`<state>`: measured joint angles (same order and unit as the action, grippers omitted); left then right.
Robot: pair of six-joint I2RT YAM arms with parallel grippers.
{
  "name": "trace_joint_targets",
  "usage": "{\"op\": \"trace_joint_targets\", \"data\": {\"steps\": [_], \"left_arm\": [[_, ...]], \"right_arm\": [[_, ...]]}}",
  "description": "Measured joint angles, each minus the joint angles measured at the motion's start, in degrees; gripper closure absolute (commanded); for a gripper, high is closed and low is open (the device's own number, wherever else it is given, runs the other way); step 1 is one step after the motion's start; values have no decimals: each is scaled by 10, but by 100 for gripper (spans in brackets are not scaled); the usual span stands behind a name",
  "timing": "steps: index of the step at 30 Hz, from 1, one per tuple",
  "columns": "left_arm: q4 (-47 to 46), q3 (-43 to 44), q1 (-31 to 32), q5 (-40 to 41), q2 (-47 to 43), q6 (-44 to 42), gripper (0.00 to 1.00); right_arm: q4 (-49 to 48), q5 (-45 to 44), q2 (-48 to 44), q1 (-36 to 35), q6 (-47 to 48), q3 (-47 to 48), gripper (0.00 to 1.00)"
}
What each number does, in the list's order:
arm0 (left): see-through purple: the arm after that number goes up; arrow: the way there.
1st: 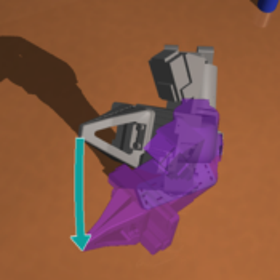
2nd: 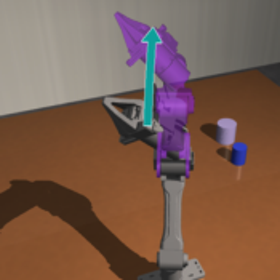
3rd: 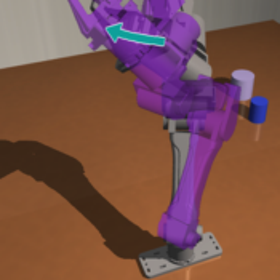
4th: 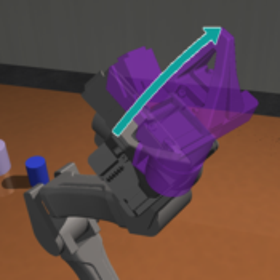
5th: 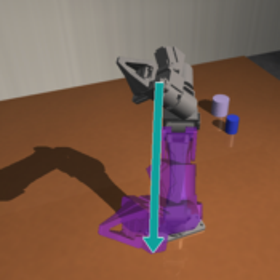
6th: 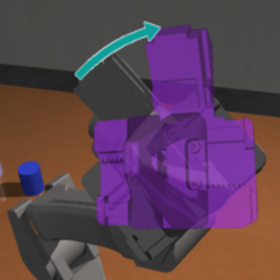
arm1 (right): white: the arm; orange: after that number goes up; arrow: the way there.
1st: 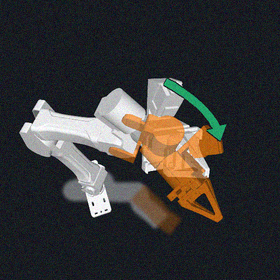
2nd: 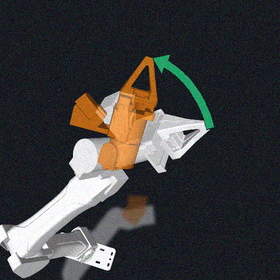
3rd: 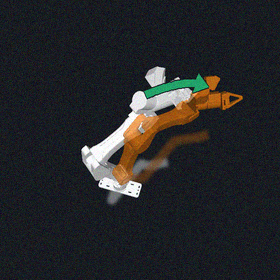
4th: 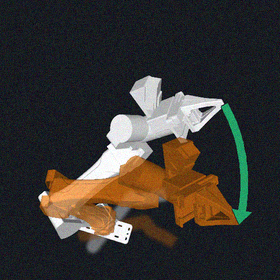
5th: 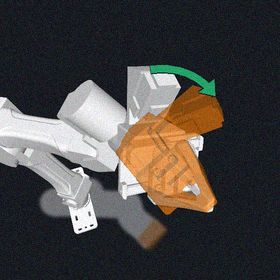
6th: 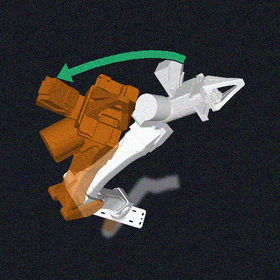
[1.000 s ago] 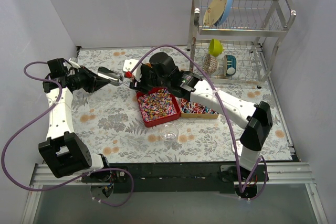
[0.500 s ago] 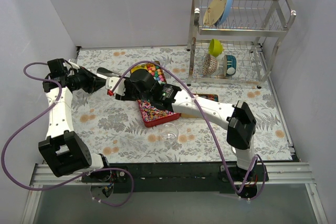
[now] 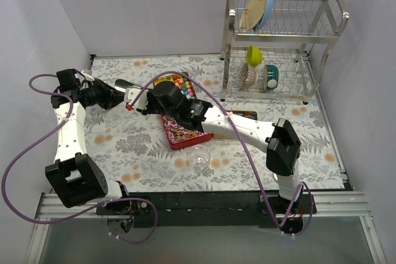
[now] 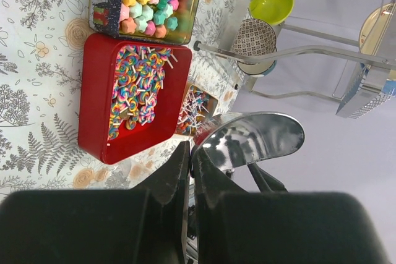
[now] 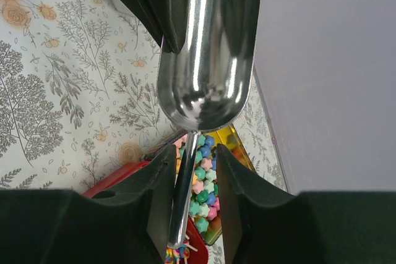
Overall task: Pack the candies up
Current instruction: Pick up the spatula from the center of the board.
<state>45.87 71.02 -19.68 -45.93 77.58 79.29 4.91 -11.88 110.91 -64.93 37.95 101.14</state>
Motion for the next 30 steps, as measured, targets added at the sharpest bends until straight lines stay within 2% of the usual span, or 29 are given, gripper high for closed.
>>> {"op": "trace_joint_targets", "data": {"steps": [5,11,15,19,22,24,25,28,30], "left_arm": [[0,0,0,0,0,3,100],[-1,0,0,0,0,5,100],[0,1,0,0,0,4,100],[0,1,0,1,0,5,100],[6,1,-1,-1,0,16,100],[6,1,-1,-2,0,23,100],[6,1,-1,-1,0,24,86],[5,1,-1,-4,0,17,36],[-3,2,-1,-9,0,10,25]], "right_arm": [[-2,0,3,0,2,0,70],[-4,0,8,0,11,0,66],[-5,-6,14,0,18,0,69],[-7,-12,18,0,26,0,82],[-21,-21,19,0,24,0,96],[-25,-24,19,2,20,0,99],[-25,-23,19,3,20,0,99],[-17,-10,19,5,15,3,99],[3,11,19,11,7,7,99]]}}
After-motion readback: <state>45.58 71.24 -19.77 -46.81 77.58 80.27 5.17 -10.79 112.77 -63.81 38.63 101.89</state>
